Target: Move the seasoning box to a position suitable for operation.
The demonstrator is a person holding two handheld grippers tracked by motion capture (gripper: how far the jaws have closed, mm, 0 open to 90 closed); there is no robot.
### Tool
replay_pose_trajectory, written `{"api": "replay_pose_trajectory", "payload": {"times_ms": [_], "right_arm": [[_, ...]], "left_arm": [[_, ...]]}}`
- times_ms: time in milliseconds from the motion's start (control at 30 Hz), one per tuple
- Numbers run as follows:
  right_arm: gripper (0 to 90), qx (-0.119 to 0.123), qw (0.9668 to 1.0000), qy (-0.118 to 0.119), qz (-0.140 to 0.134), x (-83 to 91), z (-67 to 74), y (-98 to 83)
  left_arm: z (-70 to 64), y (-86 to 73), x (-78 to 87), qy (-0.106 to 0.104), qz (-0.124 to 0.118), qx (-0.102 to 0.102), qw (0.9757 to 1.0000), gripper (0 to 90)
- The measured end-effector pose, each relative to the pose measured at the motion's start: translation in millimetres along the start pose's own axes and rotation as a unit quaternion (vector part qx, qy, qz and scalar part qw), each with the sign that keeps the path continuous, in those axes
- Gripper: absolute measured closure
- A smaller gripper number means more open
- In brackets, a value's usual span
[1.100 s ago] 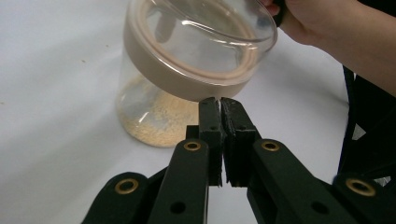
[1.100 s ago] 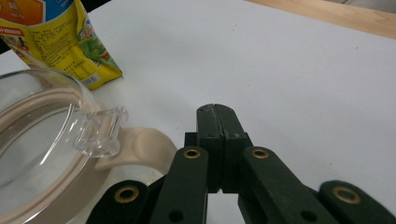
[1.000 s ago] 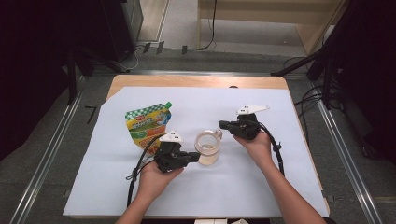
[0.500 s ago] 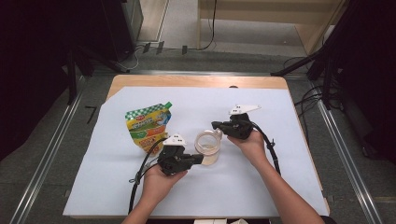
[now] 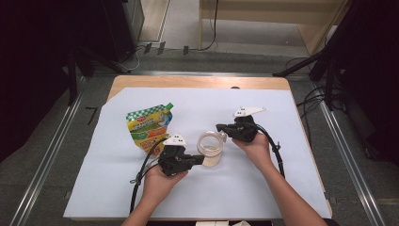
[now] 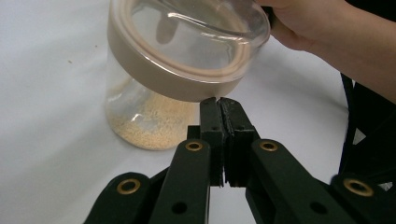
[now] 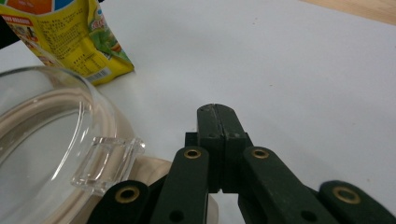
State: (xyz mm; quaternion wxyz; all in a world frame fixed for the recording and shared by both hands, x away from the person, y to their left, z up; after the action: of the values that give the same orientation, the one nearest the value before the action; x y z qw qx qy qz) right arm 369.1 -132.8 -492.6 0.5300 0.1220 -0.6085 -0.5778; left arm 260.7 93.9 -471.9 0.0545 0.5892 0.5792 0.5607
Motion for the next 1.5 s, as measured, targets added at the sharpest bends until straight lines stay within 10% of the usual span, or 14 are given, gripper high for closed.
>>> {"api": "replay_pose_trajectory", "payload": {"times_ms": [1100, 1500], "right_arm": [[90.0, -0.017, 0.9972, -0.072, 0.007, 51.5, 16.2, -24.1], [90.0, -0.011, 0.9978, -0.065, 0.009, 78.1, 36.1, -34.9]], "left_arm": [[24.3, 15.9, 3.3, -0.022, 0.013, 0.009, 0.9996, 84.9], [23.9, 30.4, 8.1, -0.057, 0.016, -0.071, 0.9958, 31.9]]}}
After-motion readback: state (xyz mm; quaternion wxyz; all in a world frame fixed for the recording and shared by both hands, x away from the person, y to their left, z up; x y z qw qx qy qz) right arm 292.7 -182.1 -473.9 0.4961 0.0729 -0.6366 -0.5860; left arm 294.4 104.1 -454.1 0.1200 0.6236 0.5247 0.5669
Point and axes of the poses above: each handheld gripper's, and its own axes: x roughly backward along the jaws, y roughly out of its top, z roughly to its left, the point moved 2 cm from there along -x, roughly forward along the jaws, and after that the axes turned 1 degree about -z, right-handed, at the moved point
